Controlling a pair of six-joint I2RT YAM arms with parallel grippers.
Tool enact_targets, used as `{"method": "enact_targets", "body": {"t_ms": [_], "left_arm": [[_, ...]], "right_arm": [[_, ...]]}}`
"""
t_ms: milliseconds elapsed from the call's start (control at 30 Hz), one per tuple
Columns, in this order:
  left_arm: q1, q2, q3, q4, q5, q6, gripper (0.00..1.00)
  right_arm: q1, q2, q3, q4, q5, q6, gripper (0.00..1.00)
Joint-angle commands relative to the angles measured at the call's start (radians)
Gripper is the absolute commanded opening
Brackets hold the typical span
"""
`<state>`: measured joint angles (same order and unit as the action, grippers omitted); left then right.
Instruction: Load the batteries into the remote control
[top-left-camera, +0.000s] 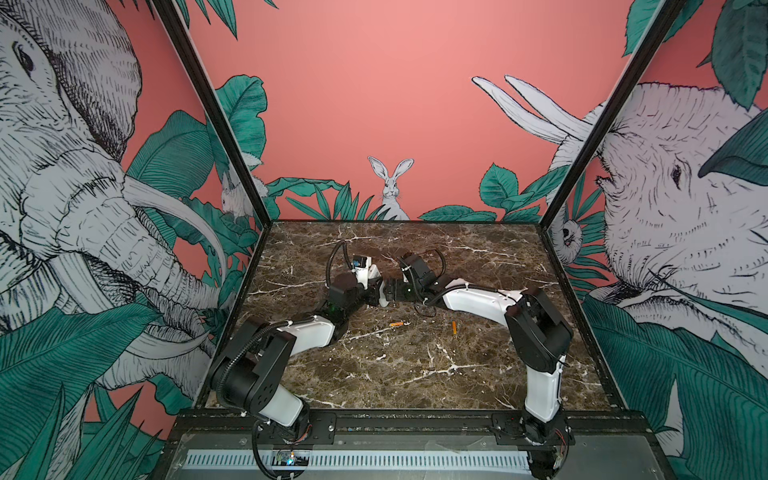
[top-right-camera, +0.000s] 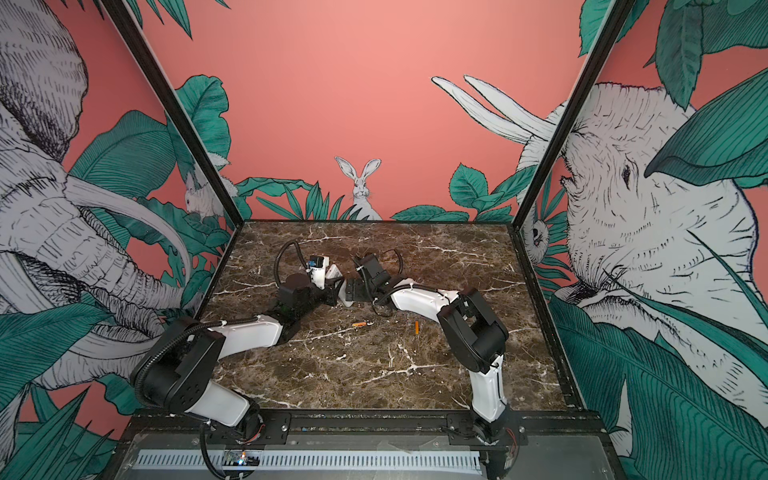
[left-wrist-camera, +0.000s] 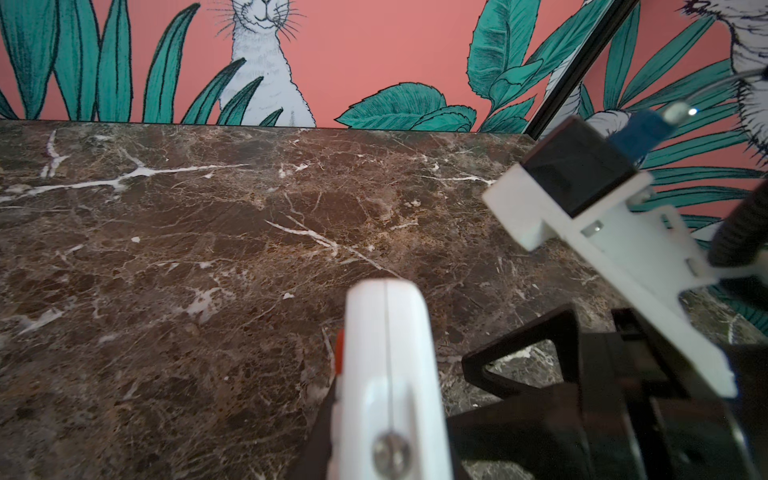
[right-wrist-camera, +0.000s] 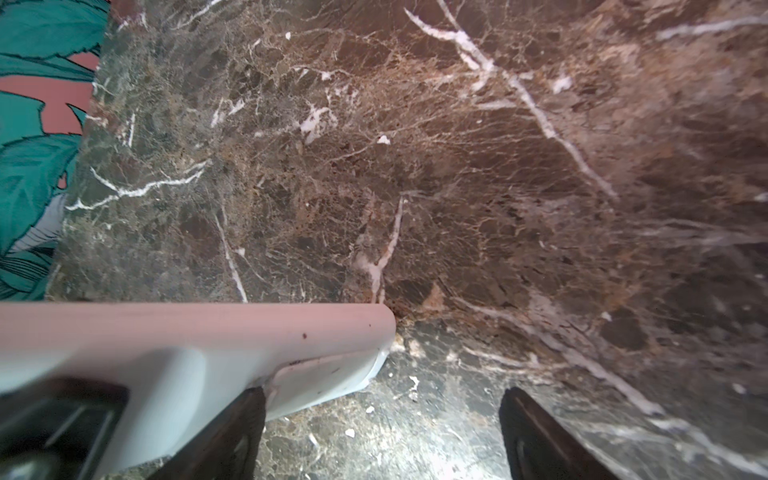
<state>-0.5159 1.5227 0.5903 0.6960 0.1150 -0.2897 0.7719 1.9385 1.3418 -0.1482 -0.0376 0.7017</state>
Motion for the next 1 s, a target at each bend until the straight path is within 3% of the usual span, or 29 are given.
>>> {"method": "enact_targets", "body": {"t_ms": [0,967], "left_arm": [[-0.046,-0.016,0.014,-0.075,0.067,0.024,0.15],[-0.058,0.001,0.033,-0.104,0.024,0.05,0.14]], "right_arm": [[0.012,-0.011,0.024,-0.068,0.054,-0.05,0.88],[-0.019,-0.129,-0.139,0.04,0.0,-0.052,0.87]]}}
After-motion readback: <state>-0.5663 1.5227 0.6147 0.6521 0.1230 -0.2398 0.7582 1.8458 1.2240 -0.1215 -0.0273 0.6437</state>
